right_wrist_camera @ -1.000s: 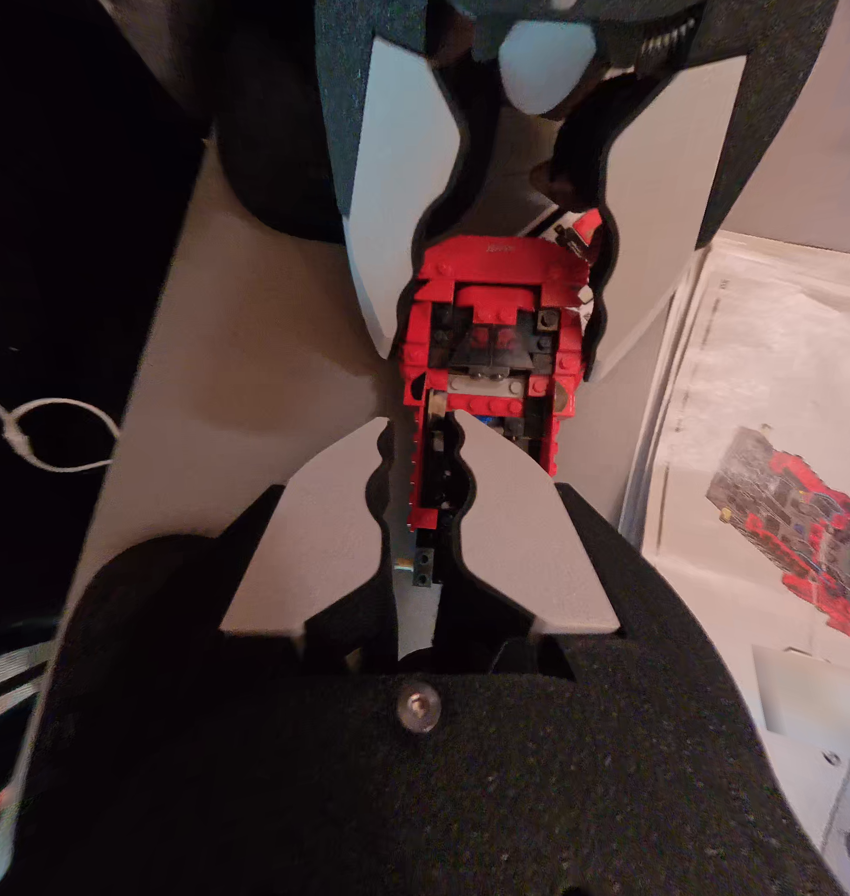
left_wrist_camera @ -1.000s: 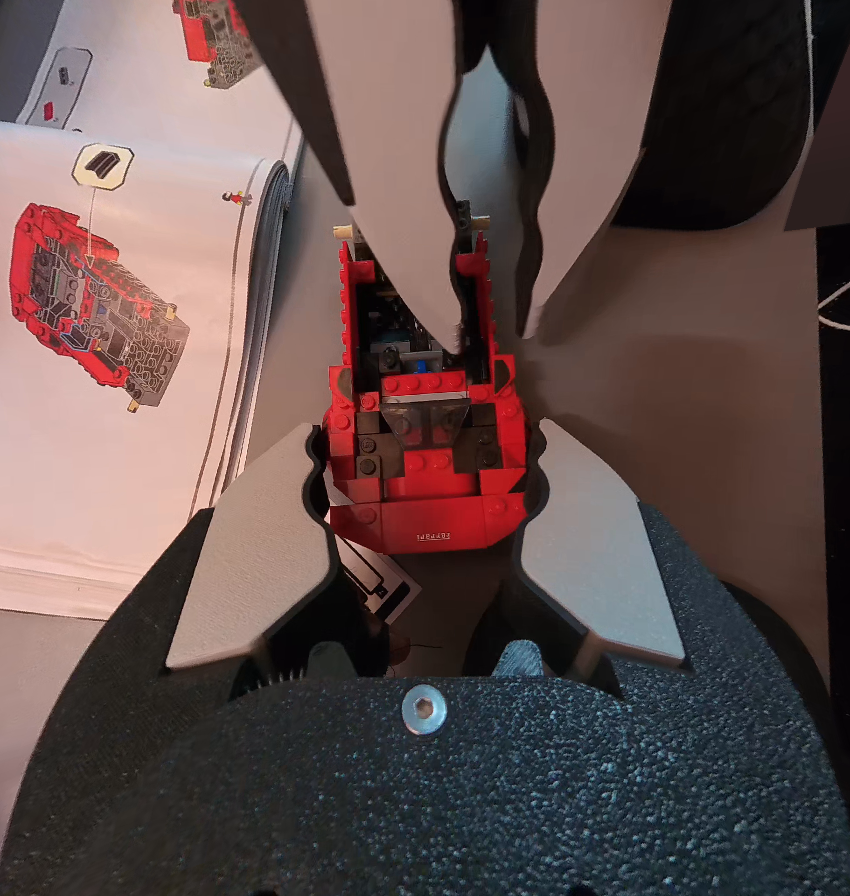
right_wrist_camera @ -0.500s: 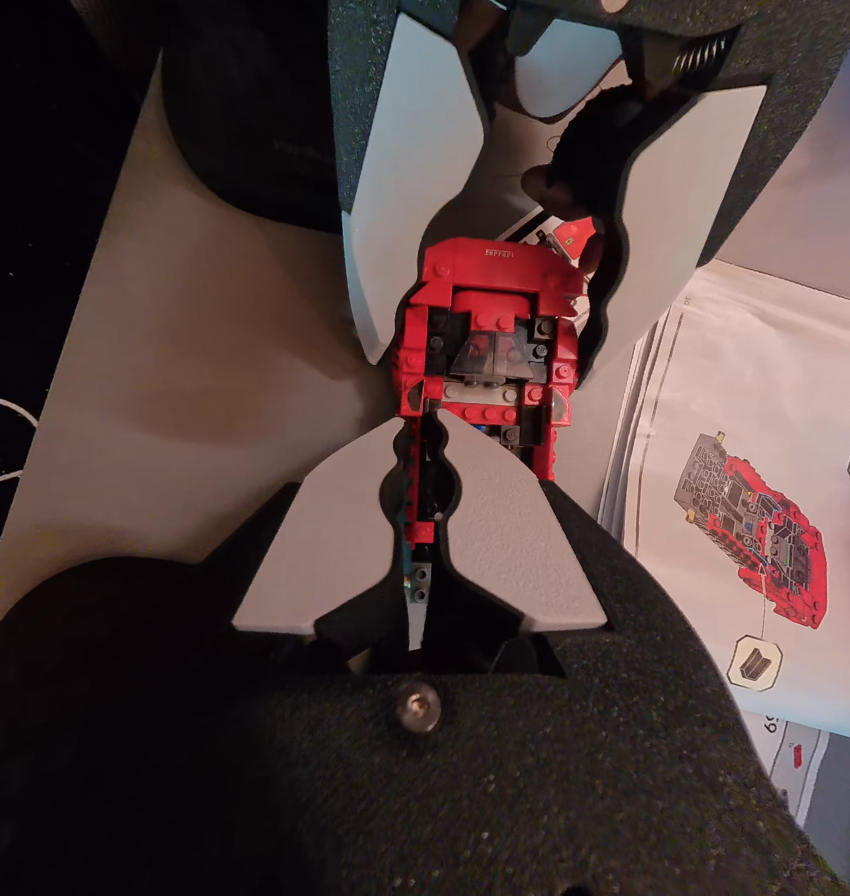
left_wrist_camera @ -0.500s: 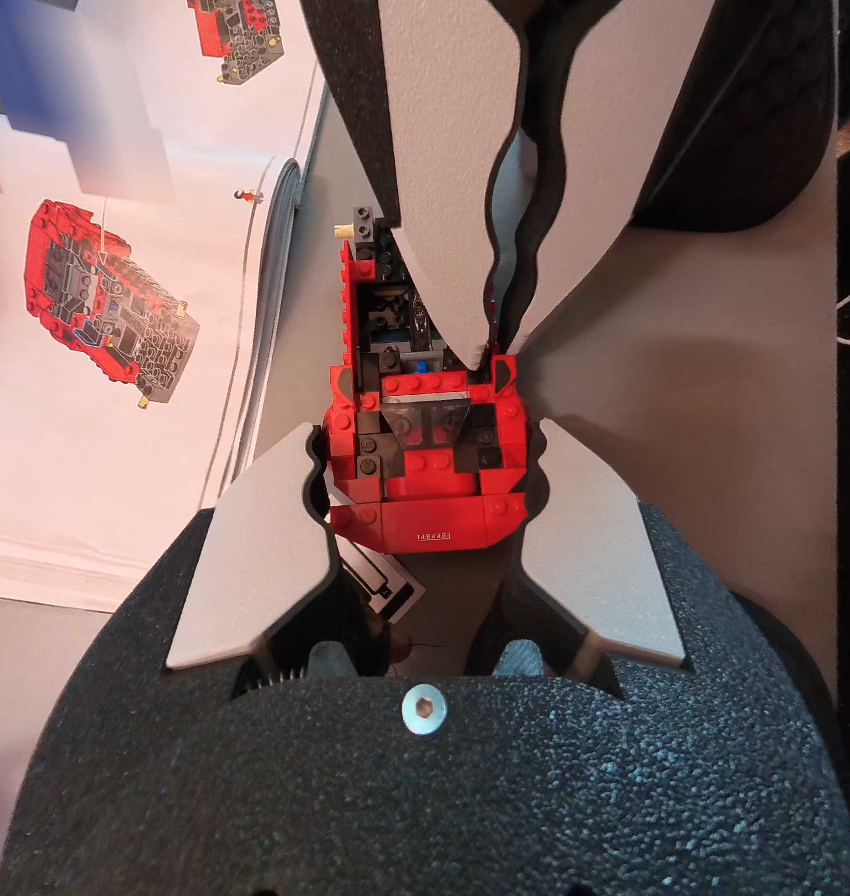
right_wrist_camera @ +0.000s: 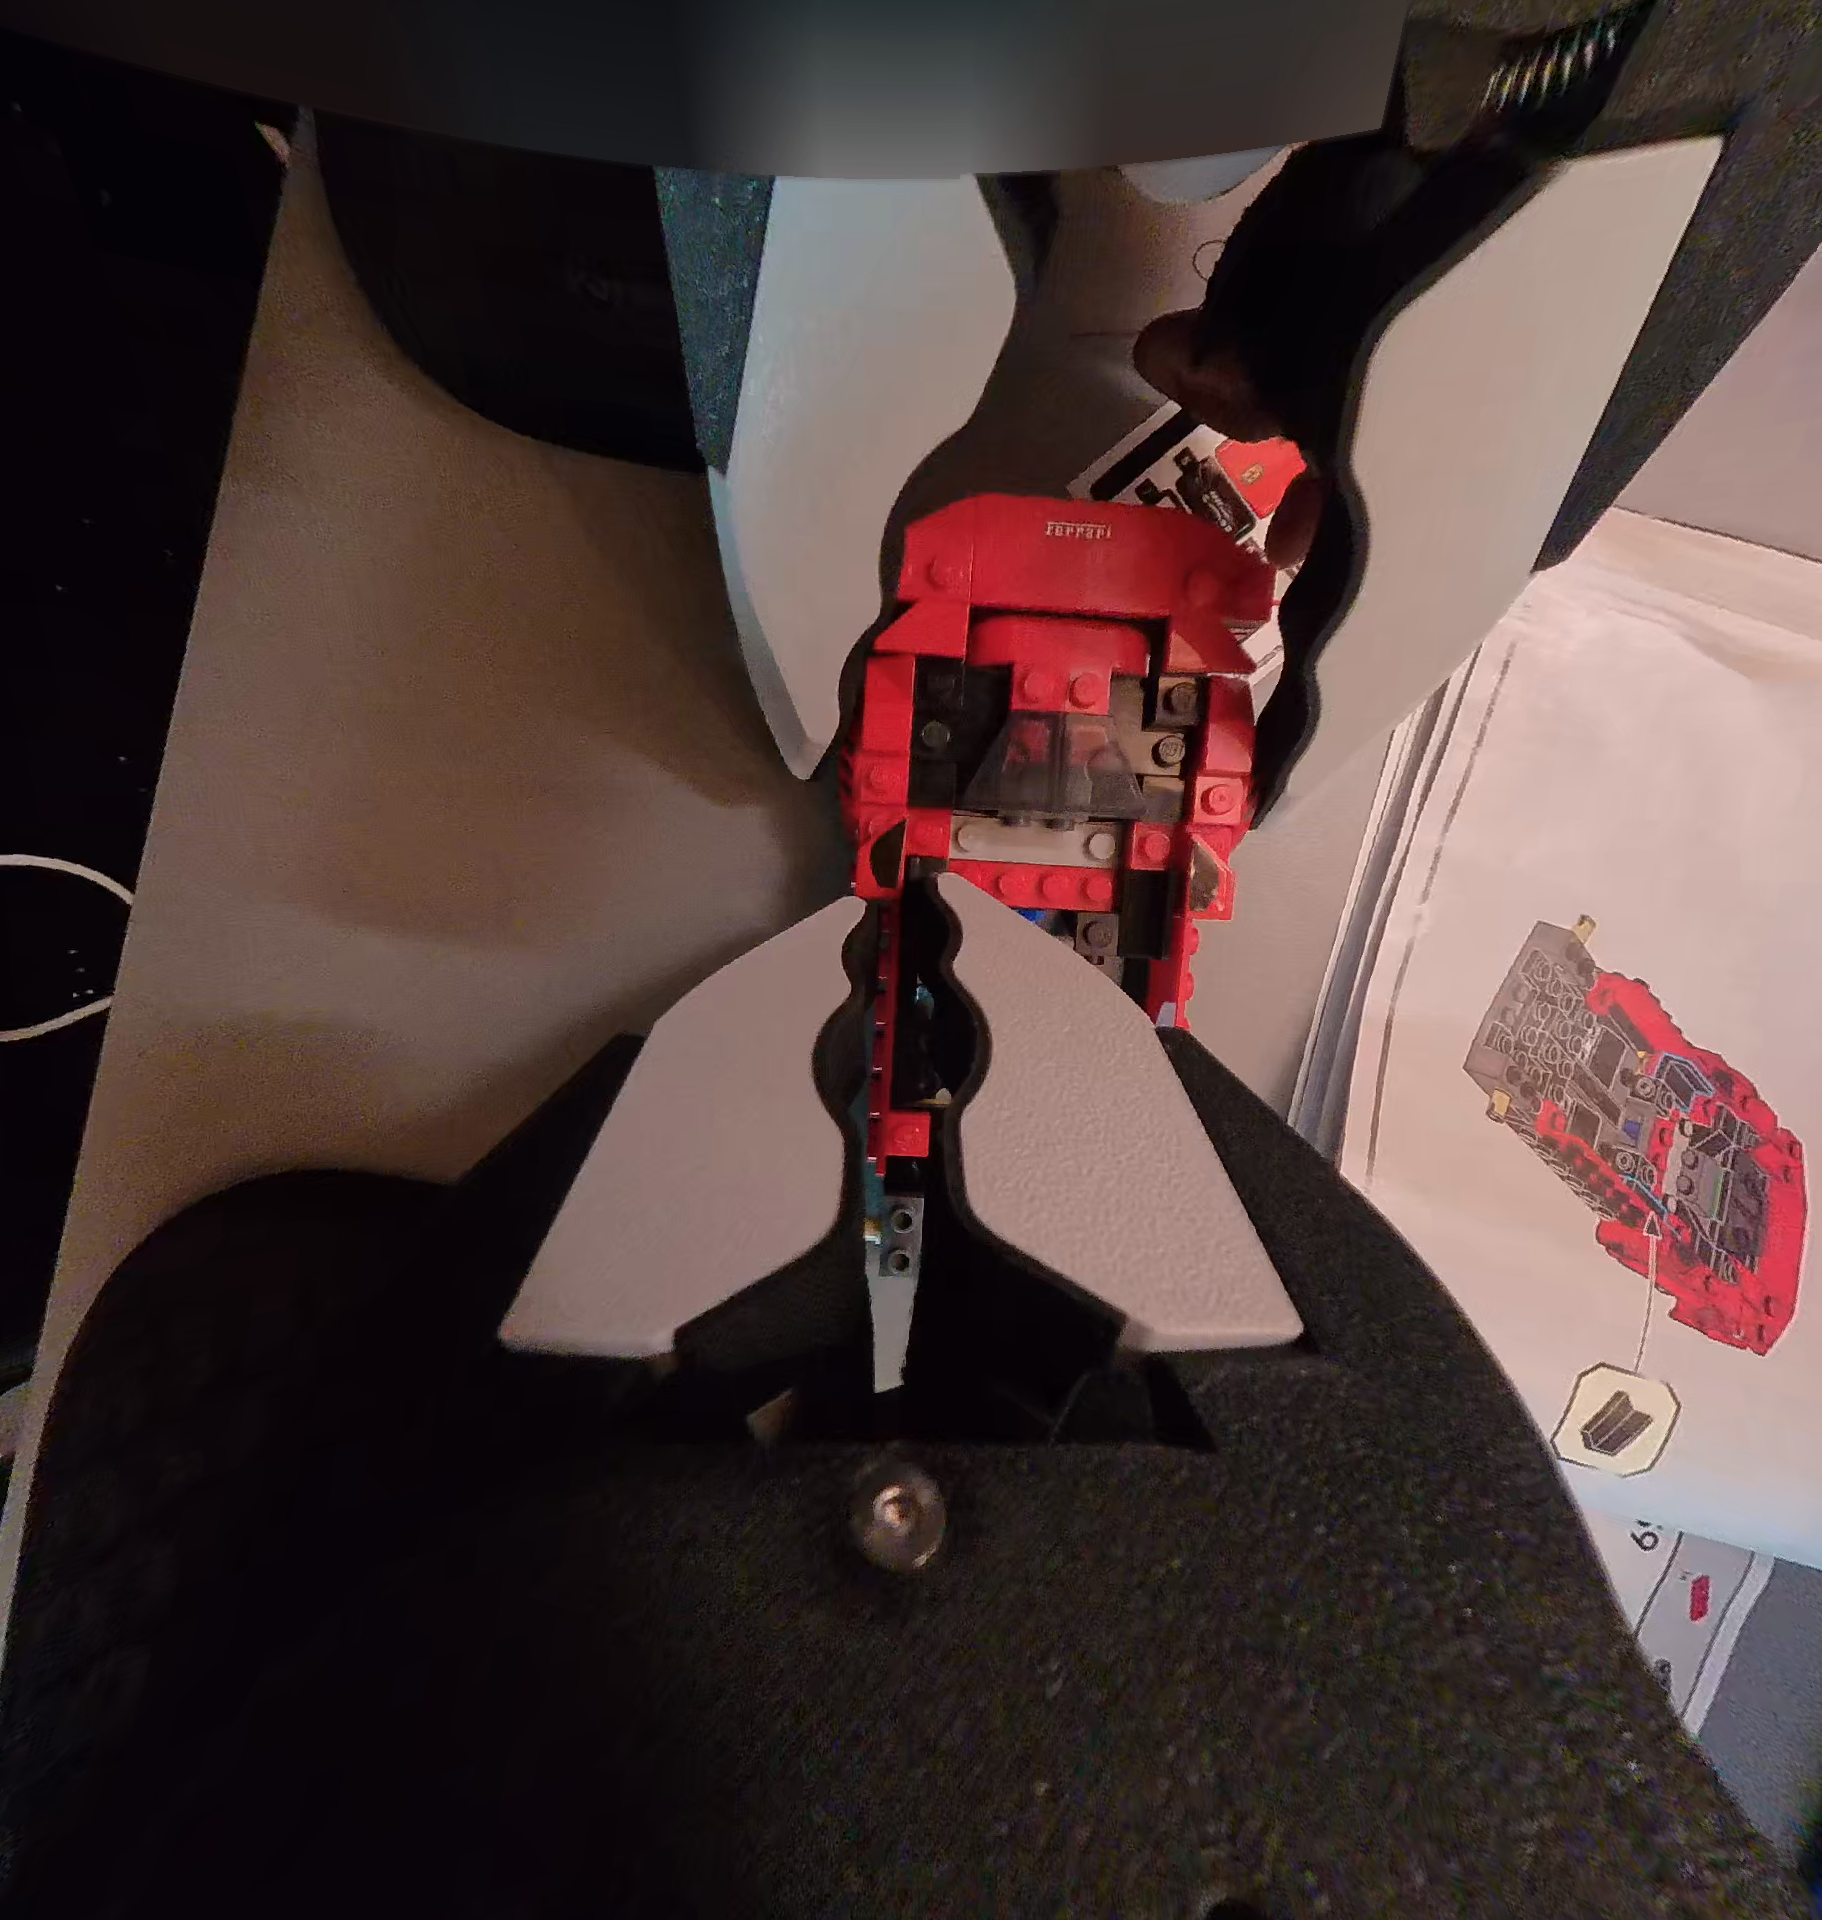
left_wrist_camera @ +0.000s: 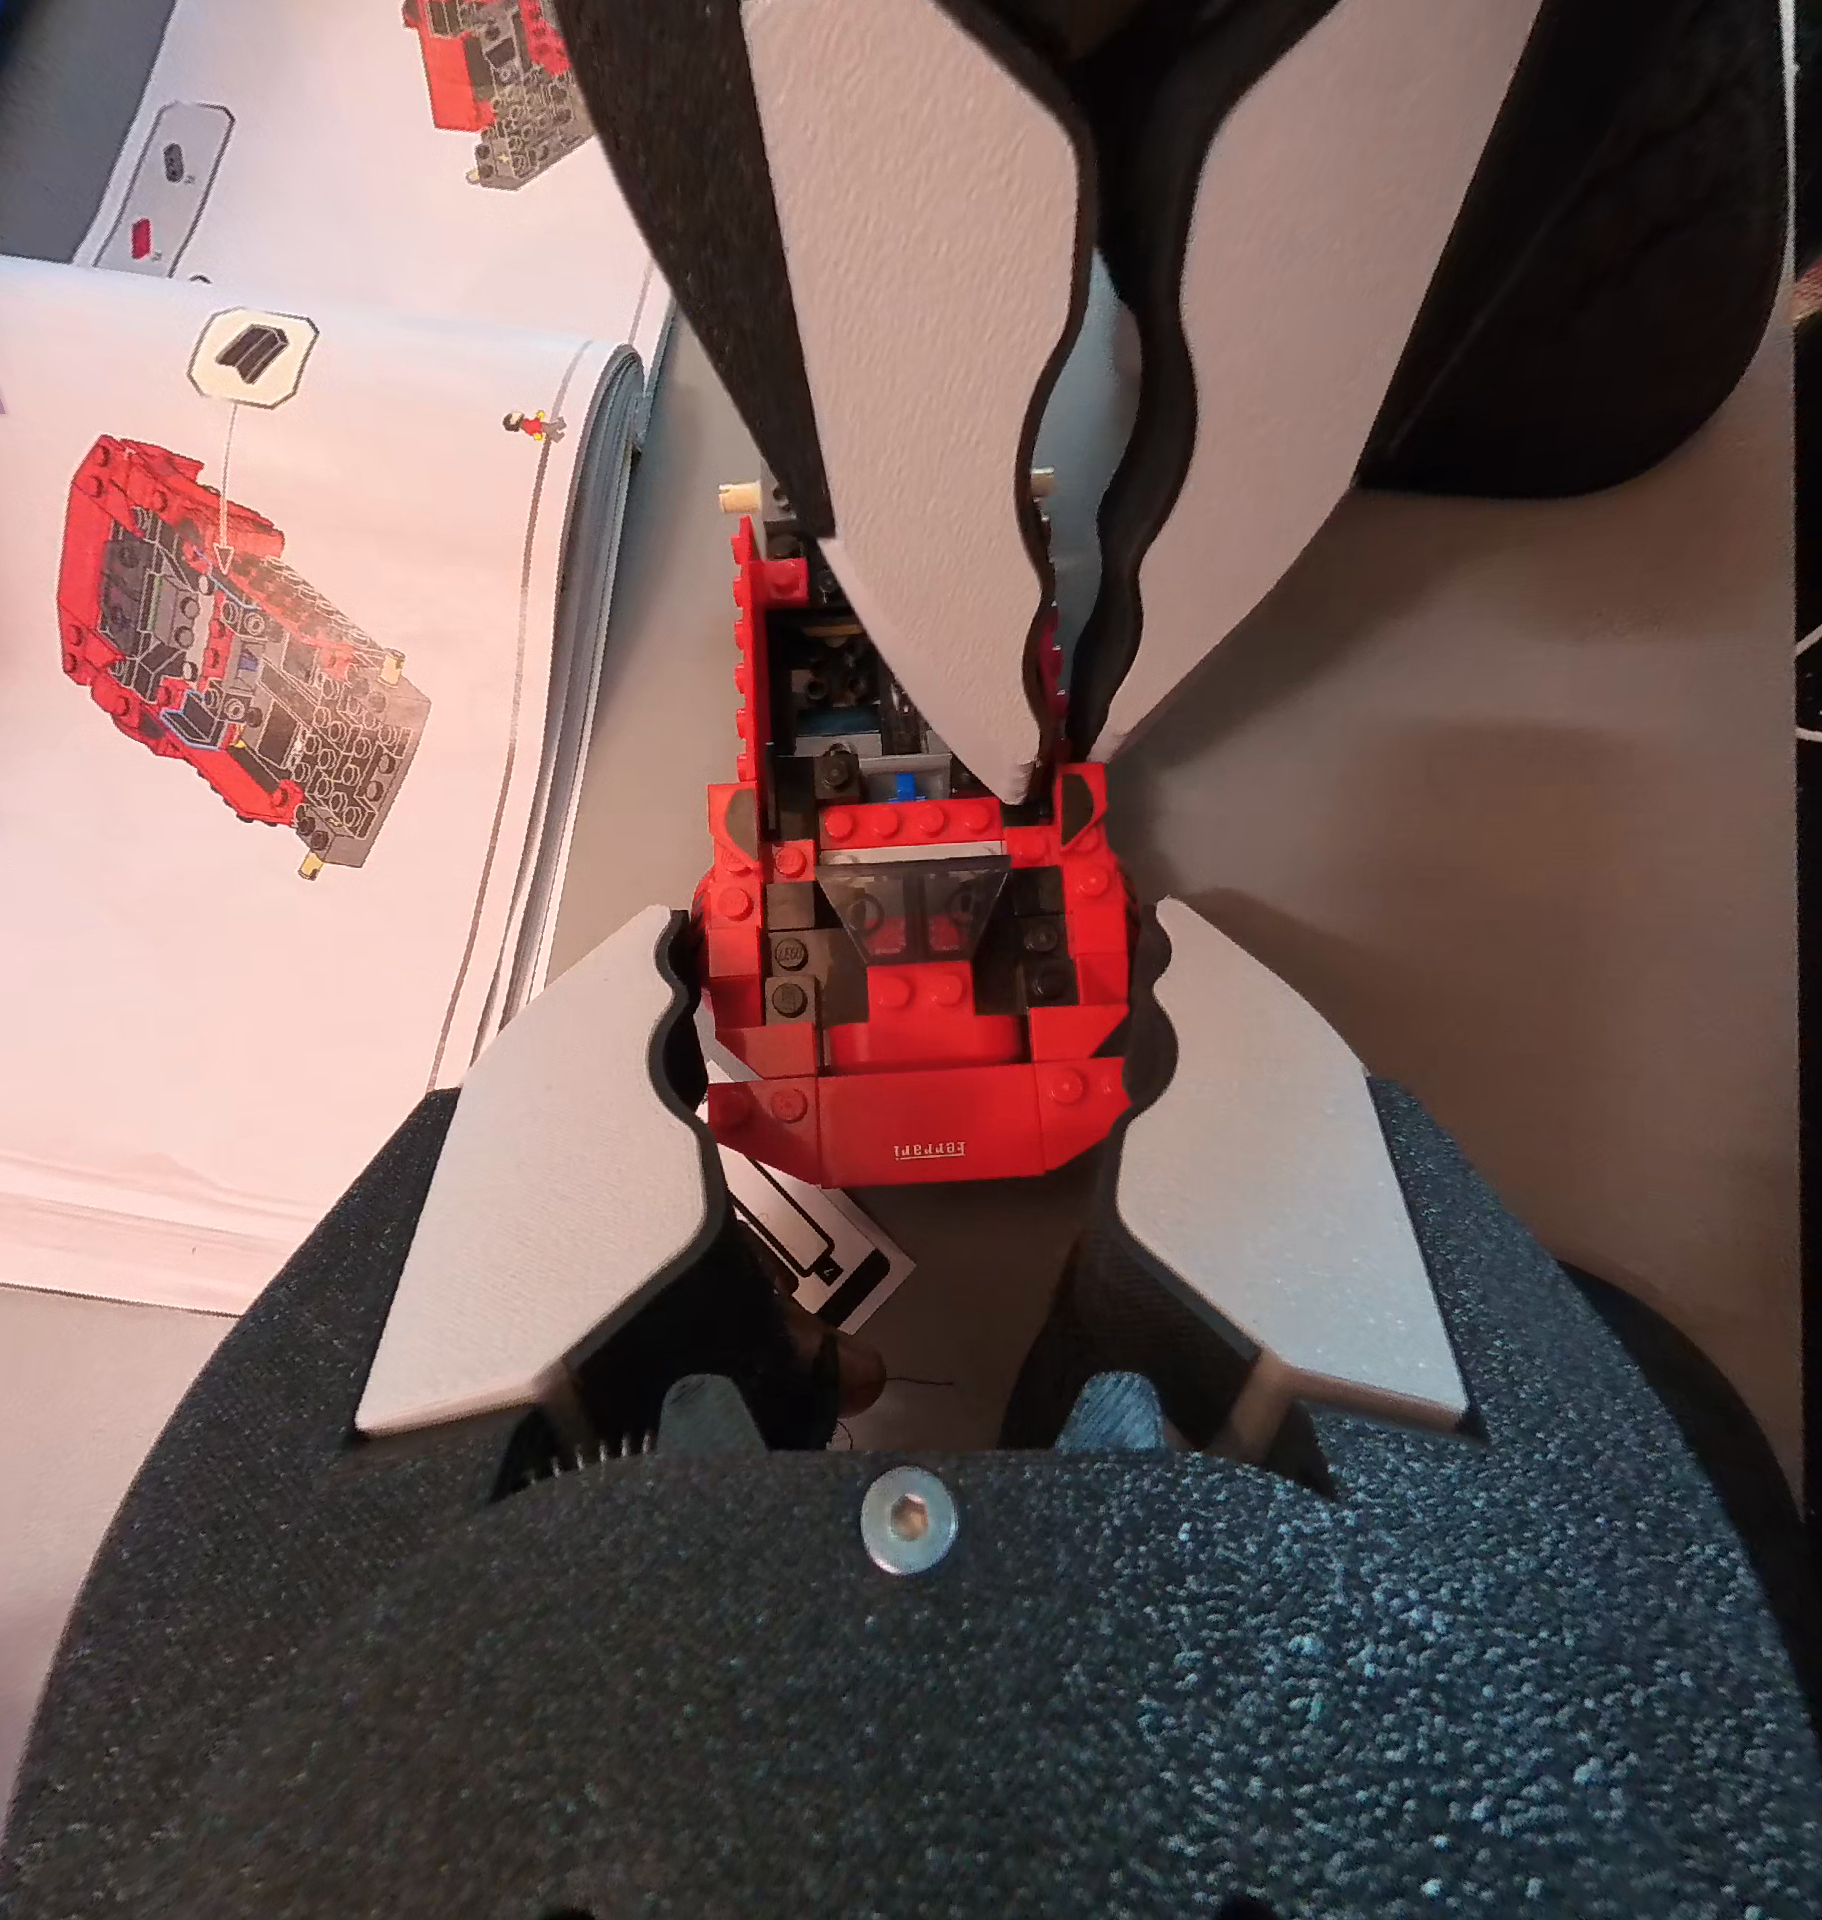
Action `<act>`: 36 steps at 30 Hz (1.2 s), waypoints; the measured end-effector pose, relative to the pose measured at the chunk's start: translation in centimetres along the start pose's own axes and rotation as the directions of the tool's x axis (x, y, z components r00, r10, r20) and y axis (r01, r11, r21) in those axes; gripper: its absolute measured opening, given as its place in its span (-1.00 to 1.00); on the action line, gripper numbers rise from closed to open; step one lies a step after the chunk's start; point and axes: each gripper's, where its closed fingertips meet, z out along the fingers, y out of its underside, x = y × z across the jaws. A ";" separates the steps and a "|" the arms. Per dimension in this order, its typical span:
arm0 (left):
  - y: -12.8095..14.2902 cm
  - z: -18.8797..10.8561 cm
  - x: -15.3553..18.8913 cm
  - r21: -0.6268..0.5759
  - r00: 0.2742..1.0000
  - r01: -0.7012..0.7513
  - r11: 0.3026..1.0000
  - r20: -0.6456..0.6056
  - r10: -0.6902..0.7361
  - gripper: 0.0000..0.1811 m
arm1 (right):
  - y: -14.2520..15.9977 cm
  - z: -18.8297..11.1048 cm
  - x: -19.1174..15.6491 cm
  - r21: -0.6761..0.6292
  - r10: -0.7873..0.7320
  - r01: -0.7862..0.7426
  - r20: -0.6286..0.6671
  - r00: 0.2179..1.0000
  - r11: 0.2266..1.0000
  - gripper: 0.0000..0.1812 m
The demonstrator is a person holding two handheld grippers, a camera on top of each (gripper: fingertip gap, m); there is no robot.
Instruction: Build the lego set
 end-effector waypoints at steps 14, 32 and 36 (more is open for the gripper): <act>0.0 0.0 -0.1 0.005 1.000 0.002 1.000 -0.002 -0.002 -0.12 | 0.0 0.1 -0.2 -0.080 0.023 -0.022 0.018 1.000 0.997 -0.91; -0.2 0.1 0.7 0.015 0.999 -0.039 0.999 -0.037 0.040 -0.12 | 0.2 -3.9 1.1 0.200 0.233 -0.232 0.023 0.972 0.952 -0.23; -0.2 0.1 0.8 0.023 0.998 -0.041 0.999 -0.039 0.042 -0.12 | 0.4 -3.9 3.1 0.299 0.295 -0.265 -0.057 0.954 0.917 -0.66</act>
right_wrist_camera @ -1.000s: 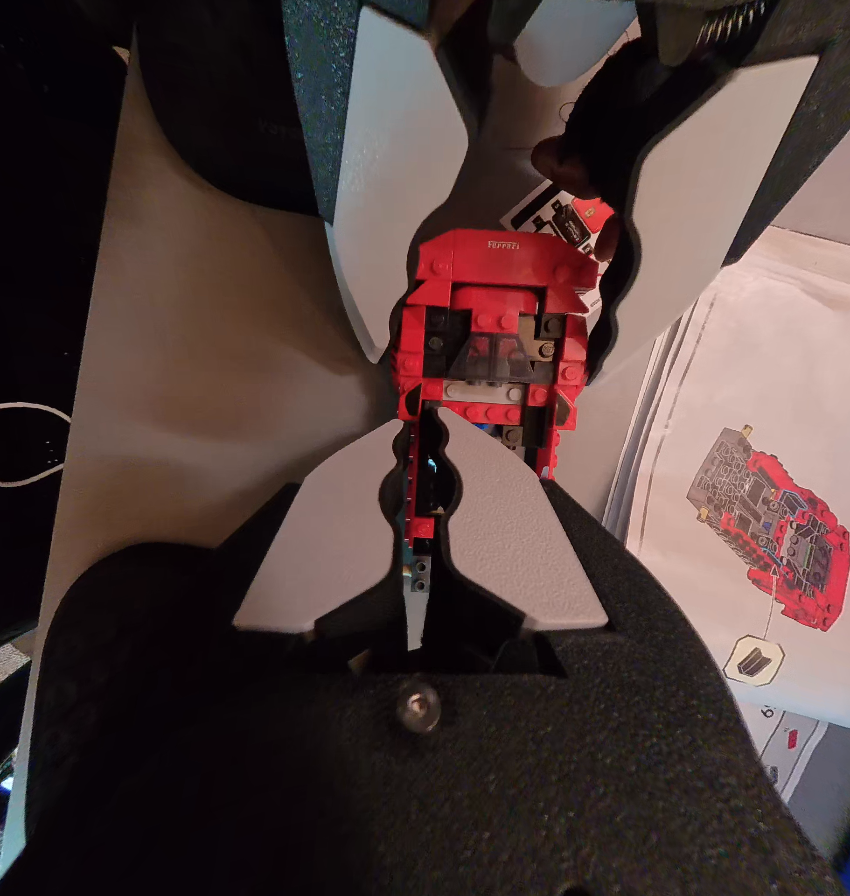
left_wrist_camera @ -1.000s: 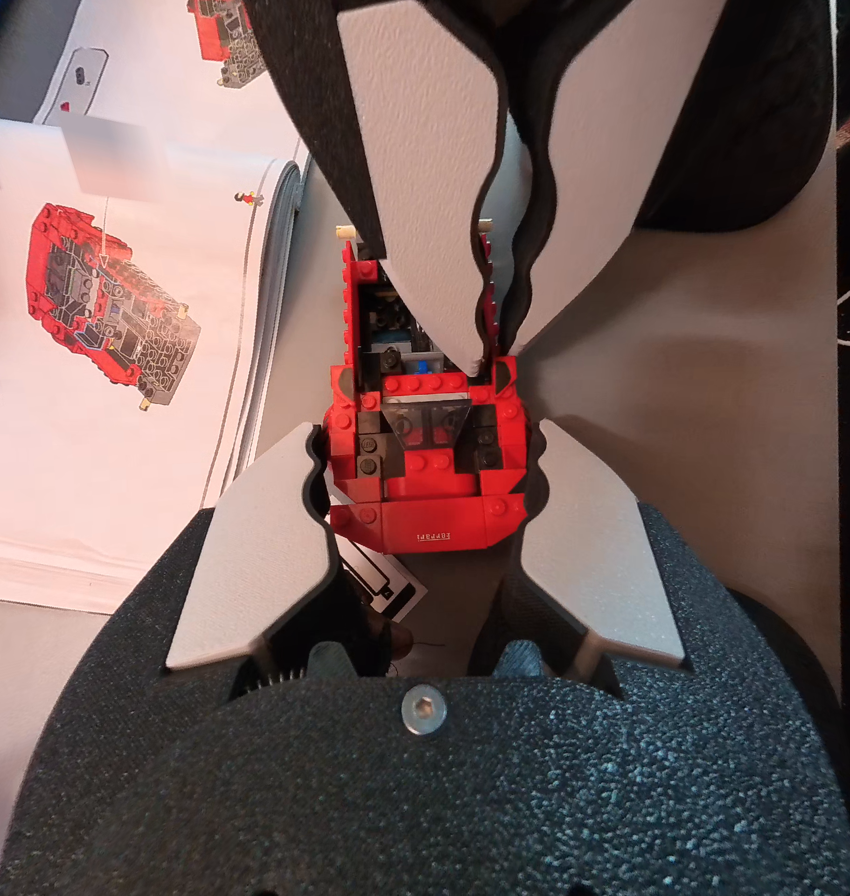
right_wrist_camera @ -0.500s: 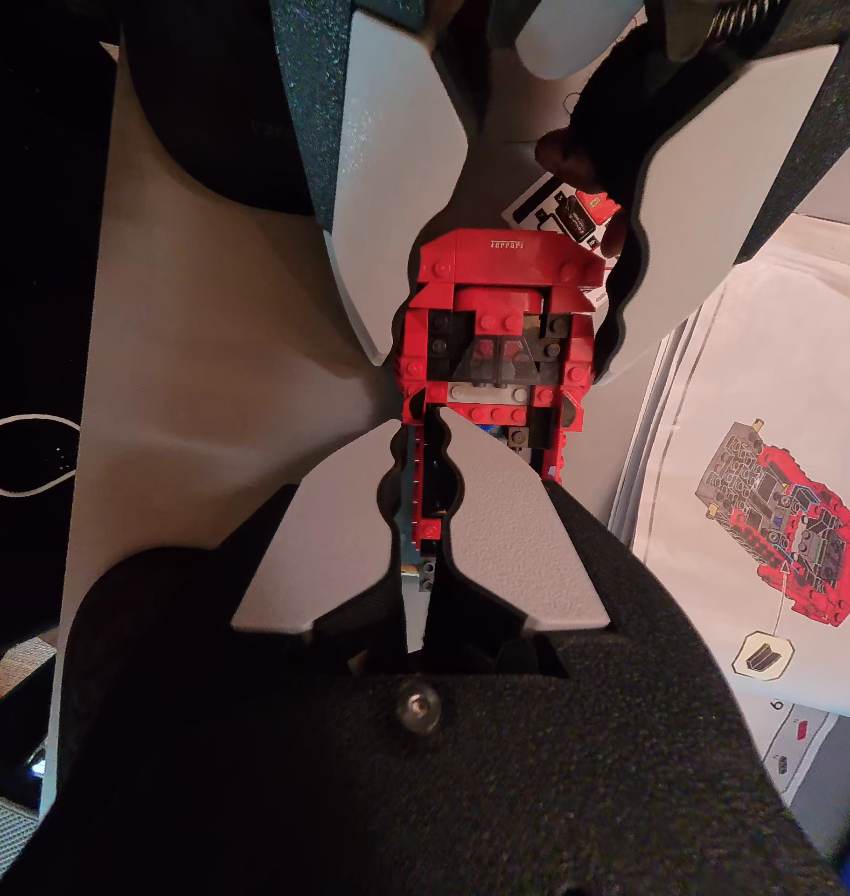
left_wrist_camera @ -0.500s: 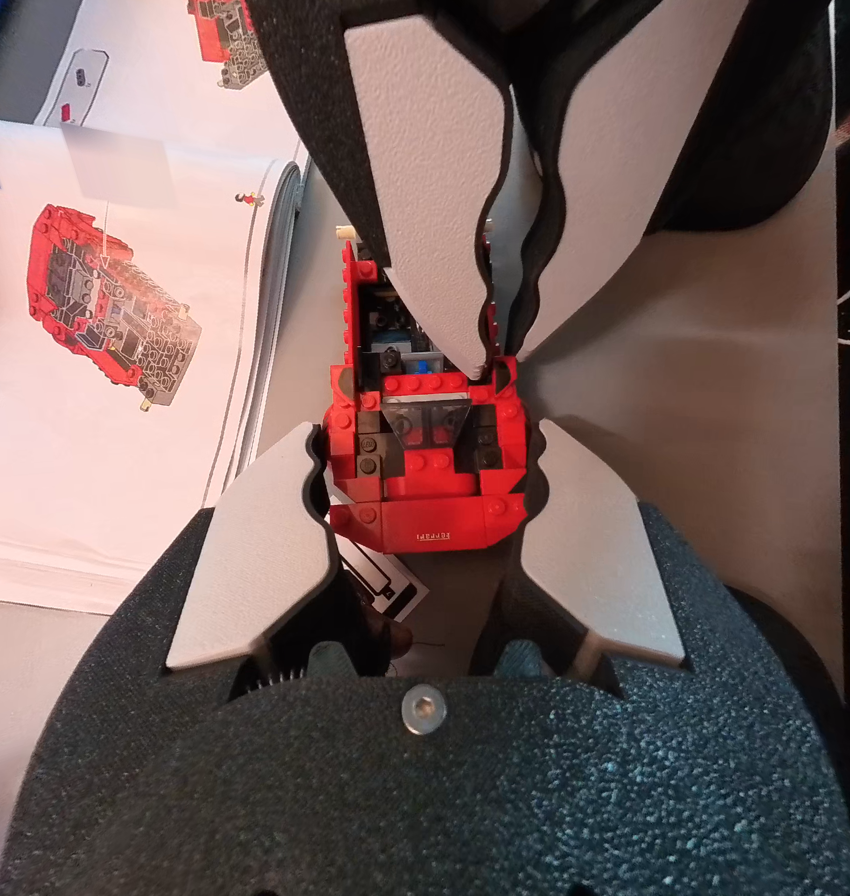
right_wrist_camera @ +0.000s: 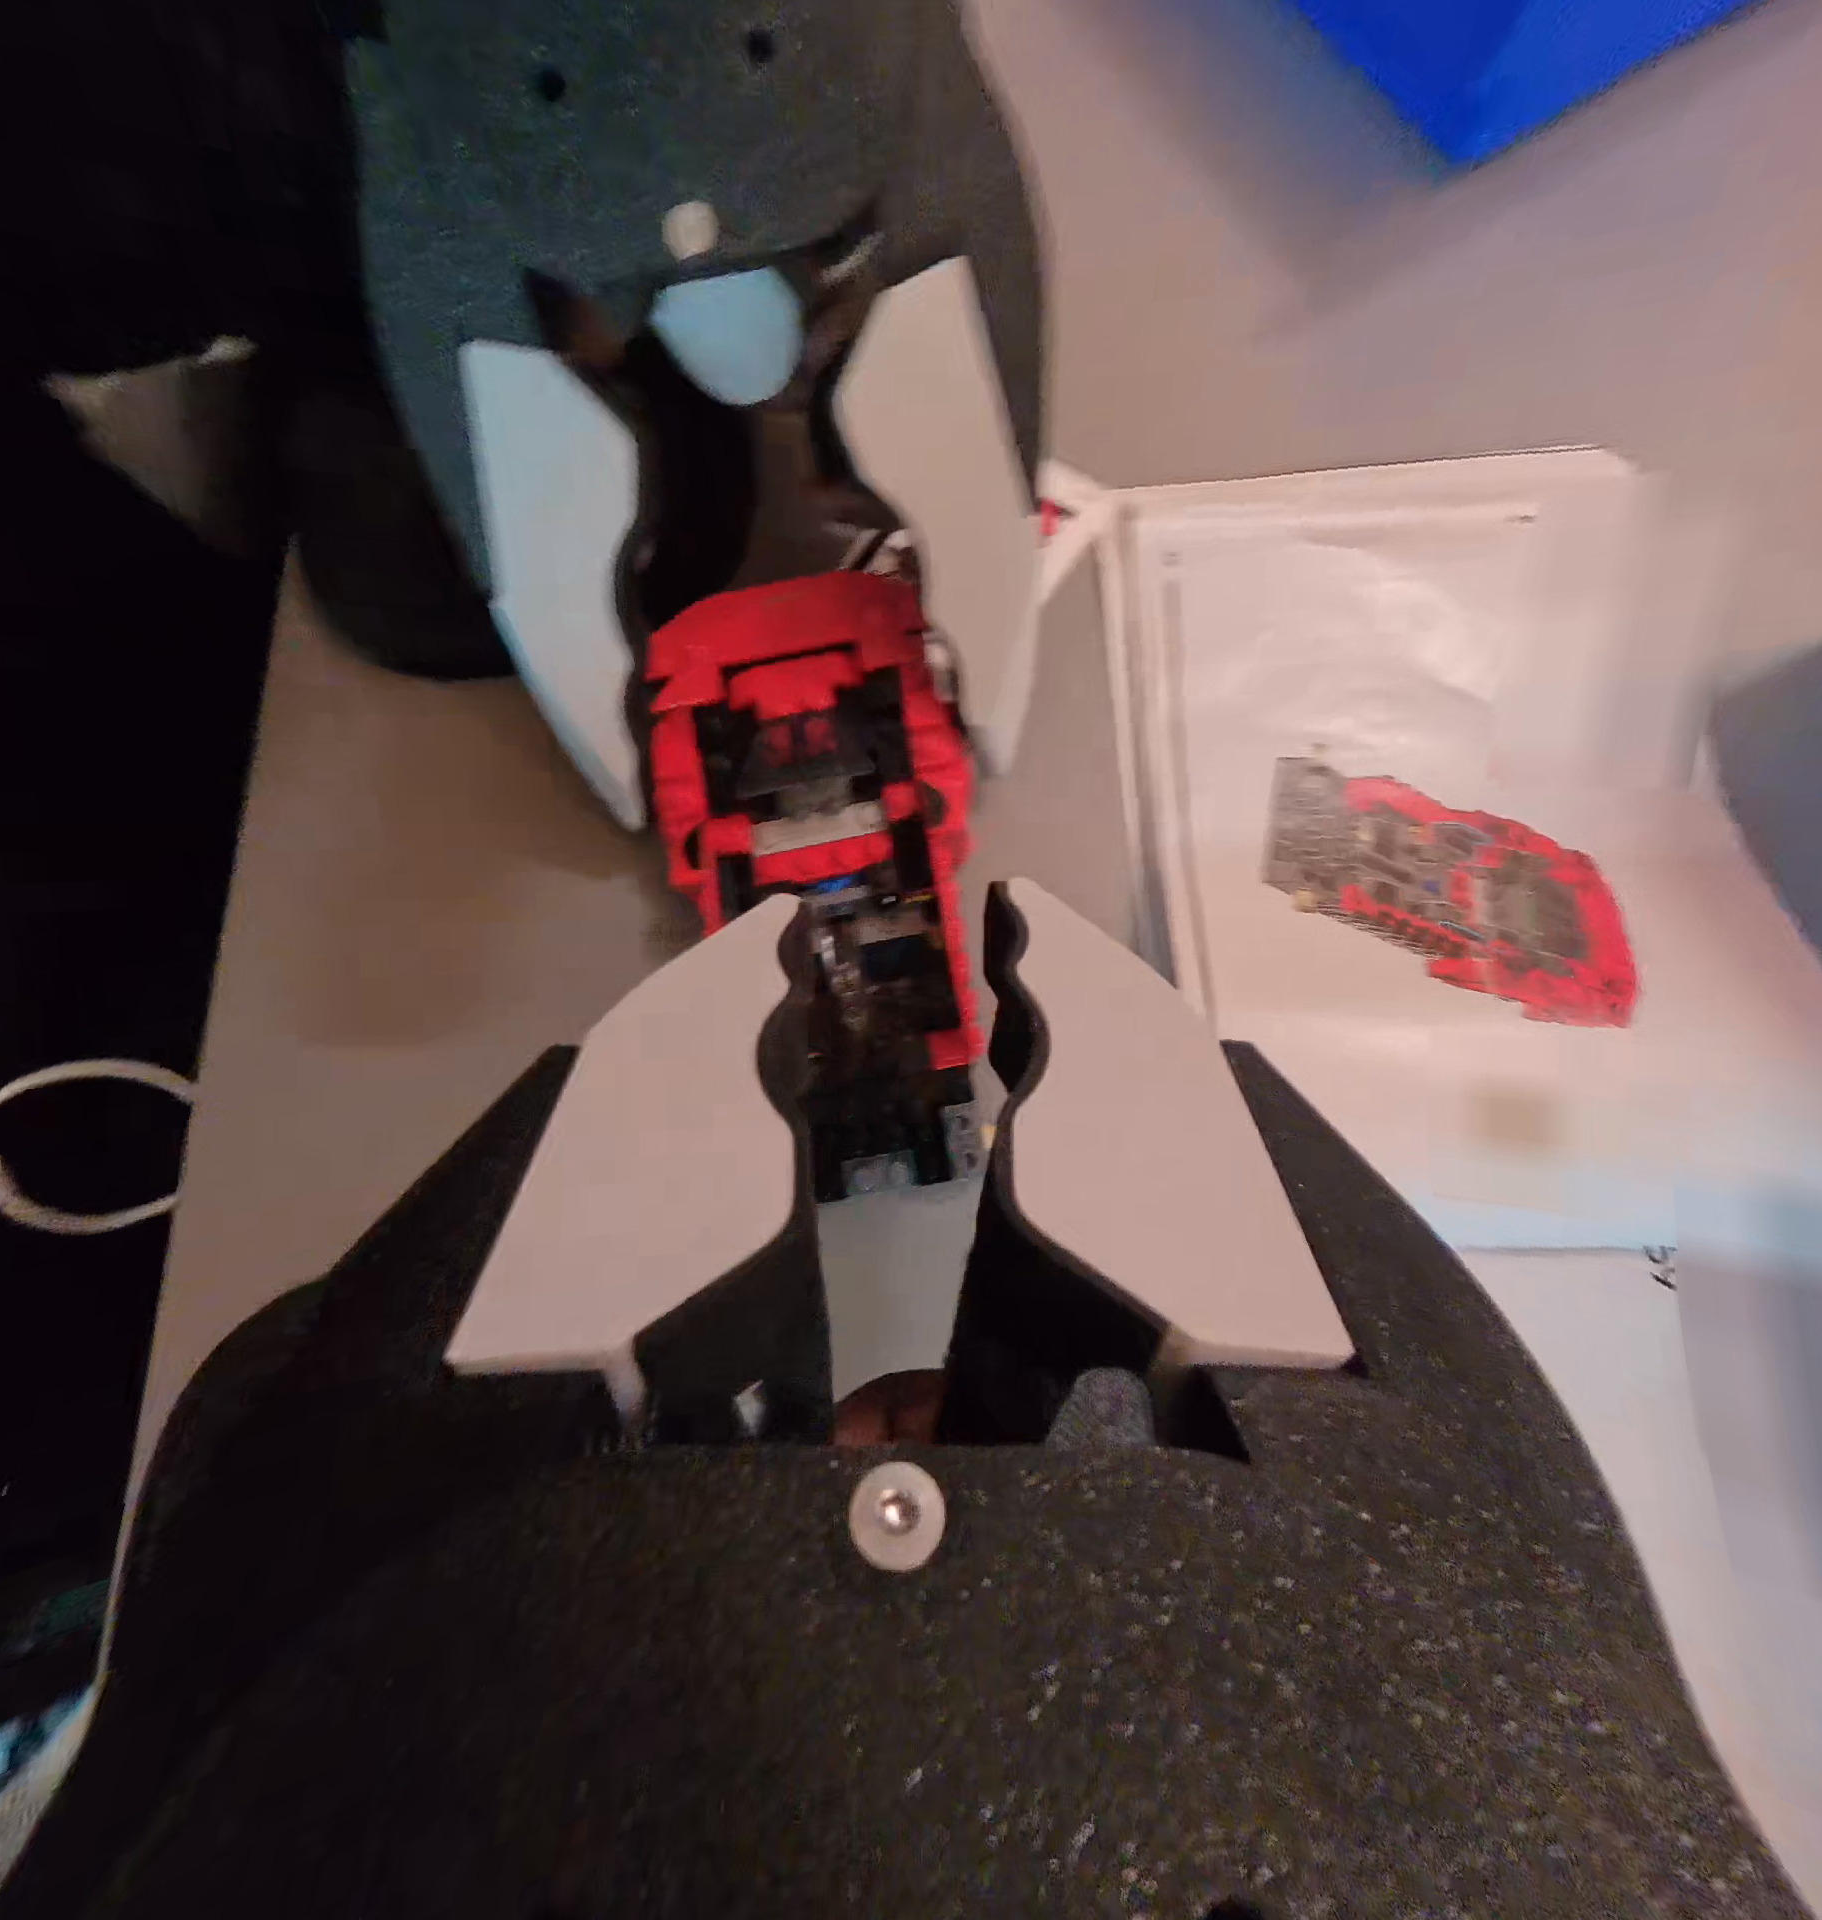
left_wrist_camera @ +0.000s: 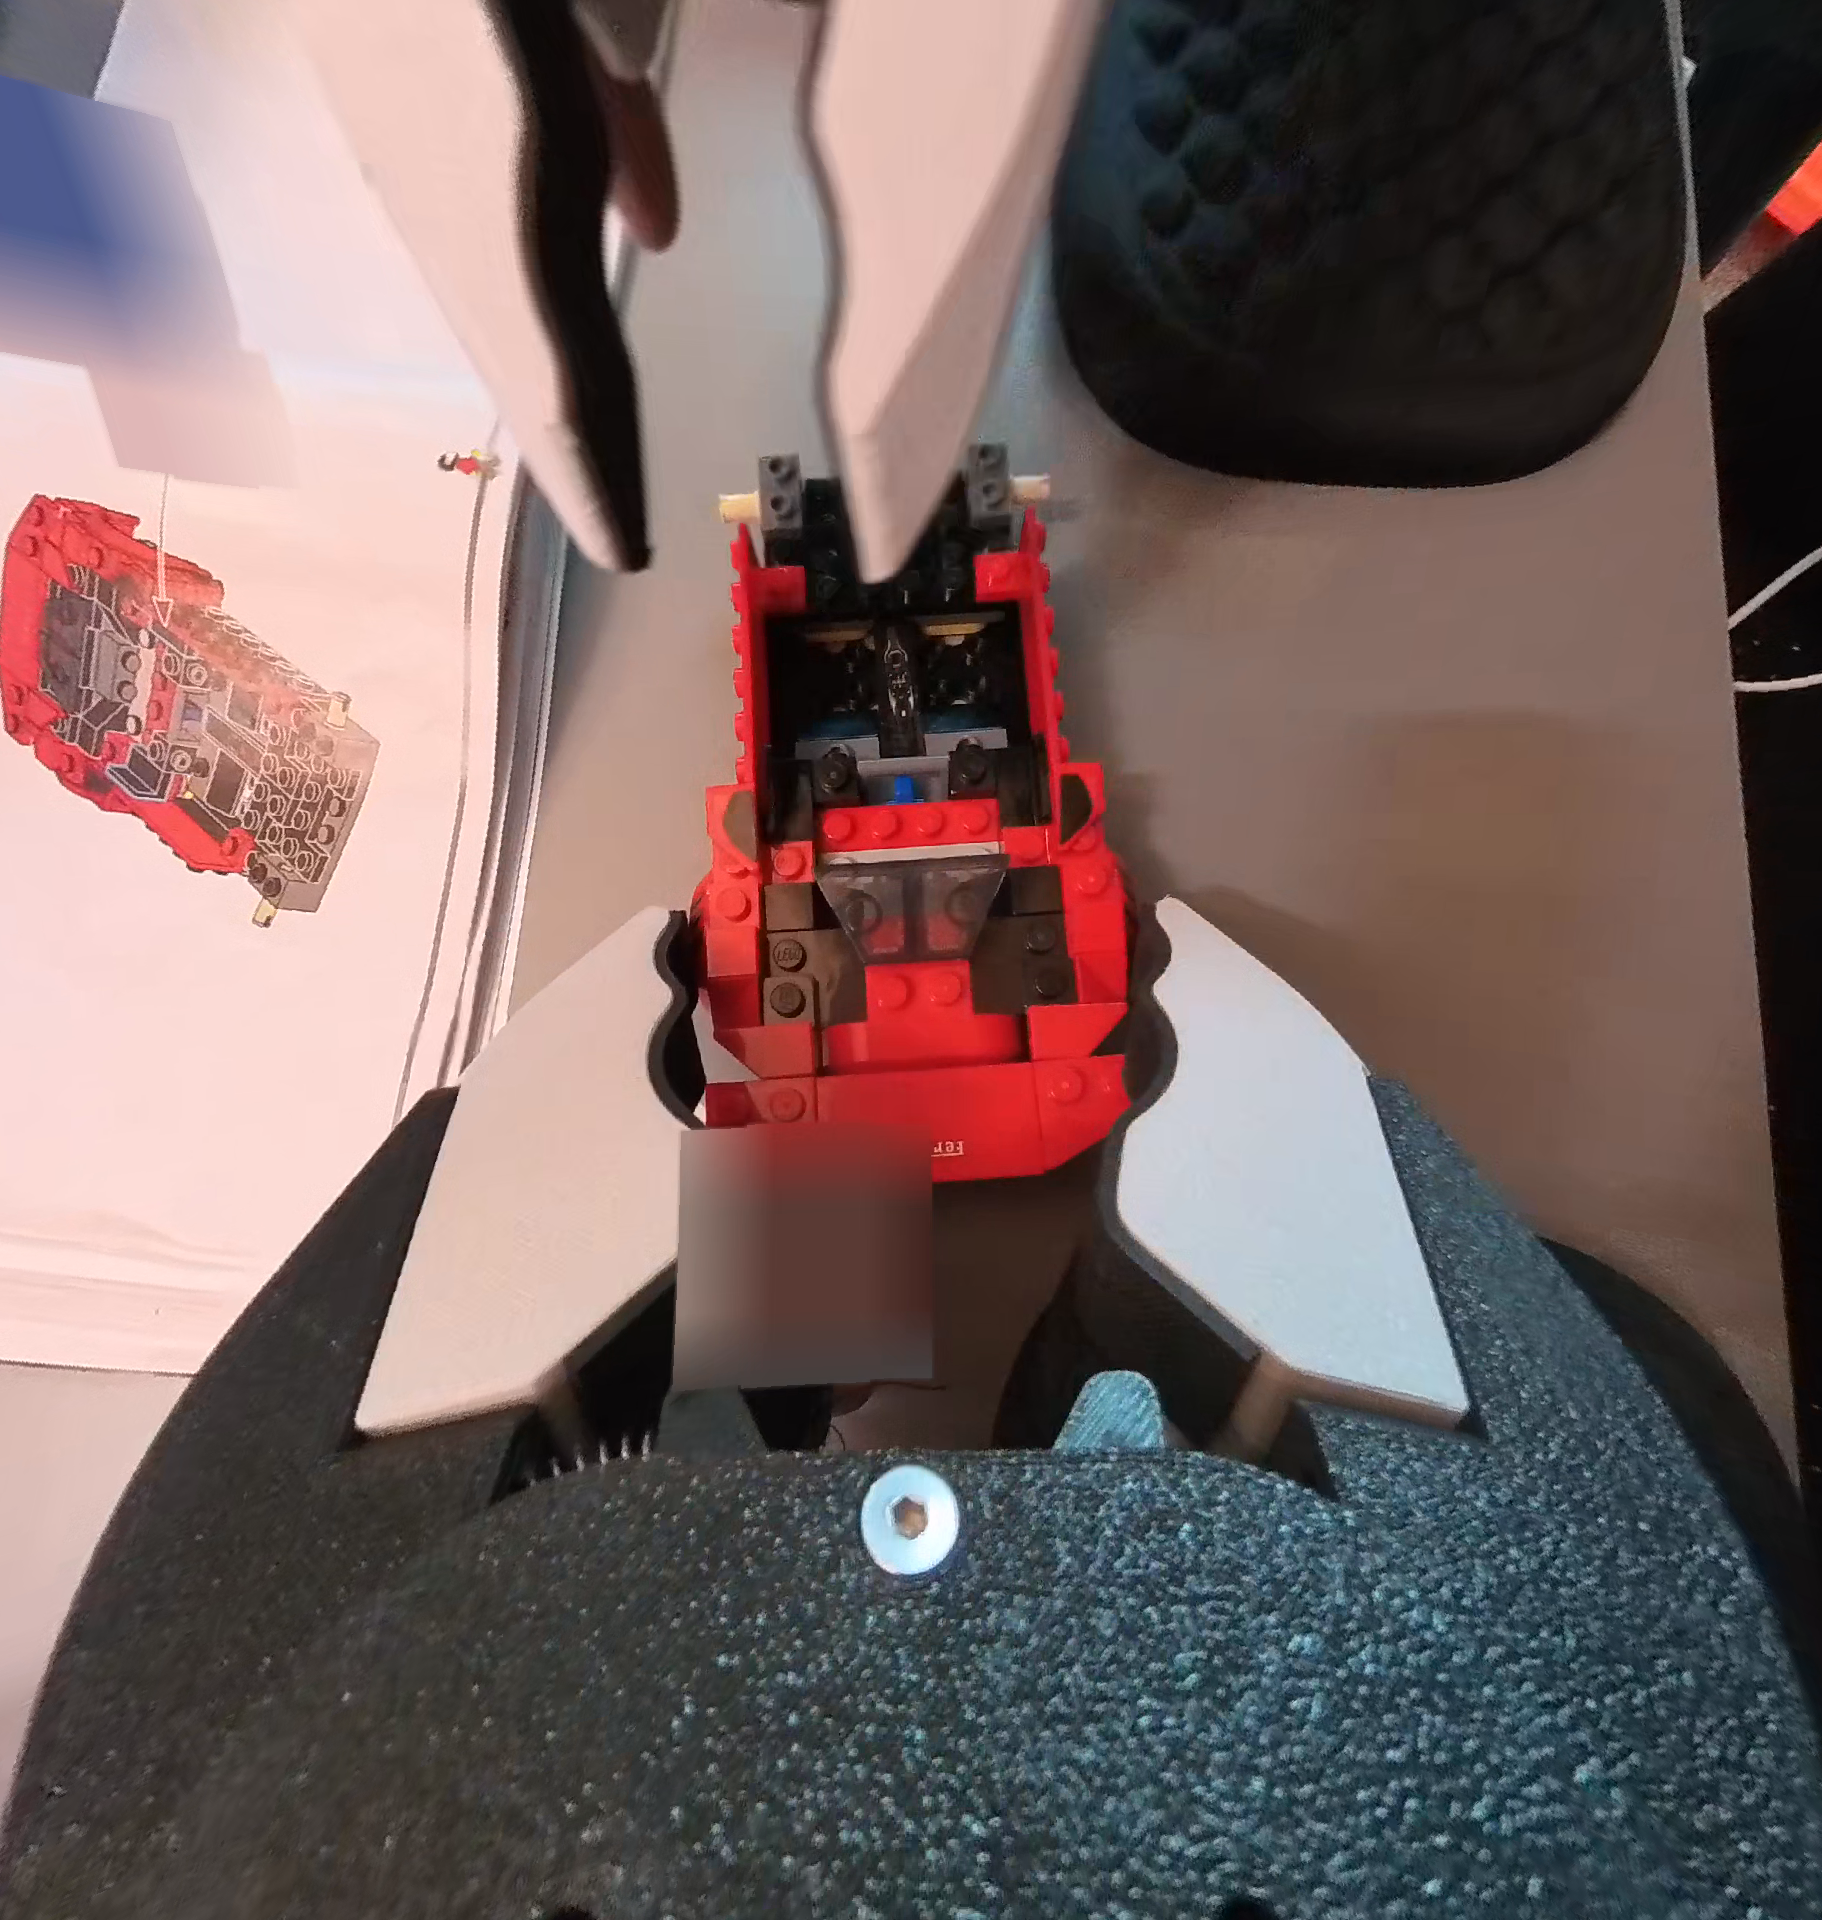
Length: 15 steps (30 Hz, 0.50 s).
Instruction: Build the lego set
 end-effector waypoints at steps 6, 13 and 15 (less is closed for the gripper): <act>-0.1 0.0 0.1 -0.002 1.000 -0.001 1.000 -0.008 0.001 -0.12 | 0.4 2.1 1.1 -0.069 0.060 -0.059 0.000 0.998 0.996 -0.69; -0.1 0.0 0.1 -0.001 1.000 -0.004 1.000 -0.010 0.004 -0.12 | 0.7 3.5 1.0 -0.139 0.042 -0.043 -0.008 0.999 0.989 -0.83; -0.1 0.0 0.1 -0.002 1.000 -0.007 1.000 -0.010 0.007 -0.12 | 0.7 3.6 0.9 -0.152 0.040 -0.040 -0.006 0.999 0.988 -0.86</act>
